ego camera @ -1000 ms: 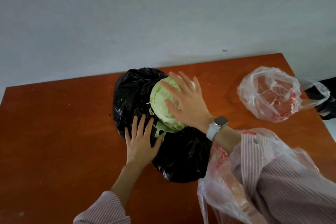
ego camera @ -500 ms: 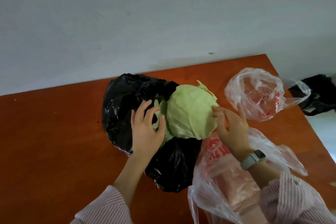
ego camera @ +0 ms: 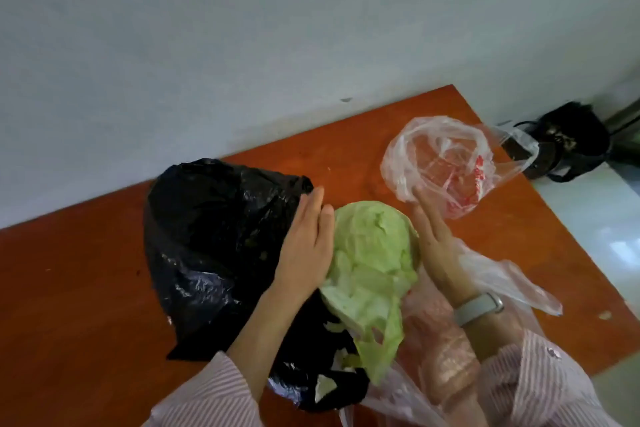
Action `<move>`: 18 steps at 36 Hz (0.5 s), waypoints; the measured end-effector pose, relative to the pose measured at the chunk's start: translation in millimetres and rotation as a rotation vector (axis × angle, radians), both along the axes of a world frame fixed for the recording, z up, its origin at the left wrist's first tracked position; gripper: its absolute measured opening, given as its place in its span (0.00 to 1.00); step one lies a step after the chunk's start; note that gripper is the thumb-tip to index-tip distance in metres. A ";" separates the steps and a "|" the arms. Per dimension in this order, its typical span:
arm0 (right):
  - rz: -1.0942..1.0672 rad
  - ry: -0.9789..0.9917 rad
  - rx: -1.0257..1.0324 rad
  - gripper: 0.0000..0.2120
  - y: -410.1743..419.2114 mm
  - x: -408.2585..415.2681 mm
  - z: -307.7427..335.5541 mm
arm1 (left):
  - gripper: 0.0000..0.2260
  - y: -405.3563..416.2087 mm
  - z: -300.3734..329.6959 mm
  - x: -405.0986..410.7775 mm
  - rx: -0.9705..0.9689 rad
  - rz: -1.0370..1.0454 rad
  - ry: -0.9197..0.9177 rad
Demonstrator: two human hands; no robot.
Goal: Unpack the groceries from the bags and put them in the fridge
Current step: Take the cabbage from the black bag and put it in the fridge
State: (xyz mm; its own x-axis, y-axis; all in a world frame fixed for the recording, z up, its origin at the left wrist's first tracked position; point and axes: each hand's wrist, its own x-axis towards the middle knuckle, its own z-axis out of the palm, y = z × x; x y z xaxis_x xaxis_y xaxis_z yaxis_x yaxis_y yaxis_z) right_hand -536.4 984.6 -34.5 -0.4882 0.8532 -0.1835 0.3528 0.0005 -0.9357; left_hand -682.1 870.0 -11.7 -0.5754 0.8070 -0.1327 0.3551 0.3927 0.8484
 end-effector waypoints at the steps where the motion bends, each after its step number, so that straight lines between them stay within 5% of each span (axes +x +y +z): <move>1: 0.079 -0.016 -0.025 0.17 -5.0 -1.2 0.2 | 0.24 -2.1 -7.5 12.7 -0.080 -0.057 -0.003; 5: 0.175 -0.010 0.006 0.15 -21.7 13.4 -10.9 | 0.34 -19.2 -31.5 47.3 -0.249 -0.086 0.243; 11: 0.101 0.009 0.051 0.12 -27.1 54.9 -16.2 | 0.31 -27.4 -26.7 39.5 -0.339 -0.176 0.586; 18: -0.080 -0.109 0.107 0.13 -8.7 74.7 -7.7 | 0.33 19.2 -4.8 77.0 -0.272 -0.425 0.591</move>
